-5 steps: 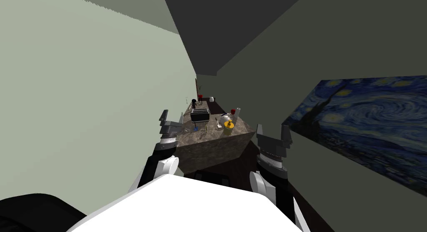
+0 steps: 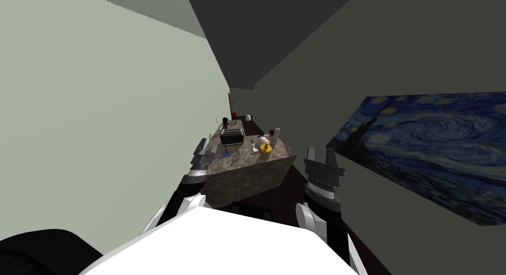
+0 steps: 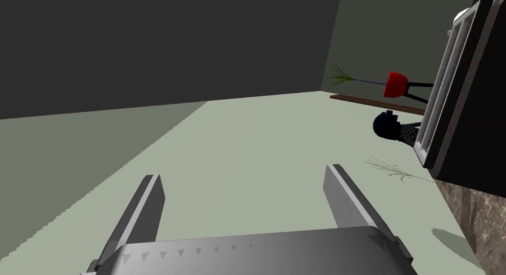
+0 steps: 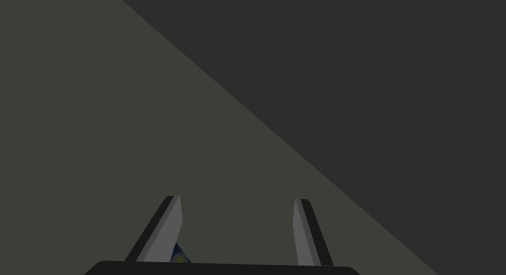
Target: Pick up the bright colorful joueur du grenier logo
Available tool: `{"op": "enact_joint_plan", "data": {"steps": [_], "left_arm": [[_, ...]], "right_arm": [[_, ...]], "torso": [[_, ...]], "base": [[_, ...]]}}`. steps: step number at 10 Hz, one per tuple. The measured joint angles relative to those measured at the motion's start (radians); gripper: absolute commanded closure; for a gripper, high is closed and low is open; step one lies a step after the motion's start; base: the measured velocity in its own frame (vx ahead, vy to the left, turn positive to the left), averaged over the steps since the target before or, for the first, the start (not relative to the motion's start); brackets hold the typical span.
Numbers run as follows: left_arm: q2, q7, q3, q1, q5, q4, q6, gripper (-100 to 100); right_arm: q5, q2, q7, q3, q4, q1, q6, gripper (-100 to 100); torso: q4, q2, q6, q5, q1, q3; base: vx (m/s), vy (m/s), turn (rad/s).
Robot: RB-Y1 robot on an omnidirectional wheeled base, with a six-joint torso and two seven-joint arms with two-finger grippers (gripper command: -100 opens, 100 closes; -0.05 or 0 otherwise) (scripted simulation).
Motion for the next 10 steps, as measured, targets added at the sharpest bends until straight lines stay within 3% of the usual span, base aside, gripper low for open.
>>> {"op": "enact_joint_plan", "data": {"steps": [4,5,10], "left_arm": [[0.105,0.031,0.024,0.13,-0.017,0.056,0.006,-100],[0.136,0.041,0.038,0.144,-0.019,0.079,0.022,-100],[0.235,0.081,0.067,0.305,-0.03,0.159,0.012,-100]], "right_arm": [[0.0,0.0,0.0,0.0,0.0,0.0,0.0,0],[0.0,0.0,0.0,0.0,0.0,0.0,0.0,0],[0.0,0.0,0.0,0.0,0.0,0.0,0.0,0]], "torso": [[0.0,0.0,0.0,-0.001,-0.003,0.0],[0.0,-0.001,0.0,-0.001,-0.002,0.0],[0.0,-0.001,-0.001,0.0,0.001,0.0]], "base": [[0.051,-0.144,-0.175],[0.048,-0.079,-0.044],[0.062,-0.092,-0.168]]}}
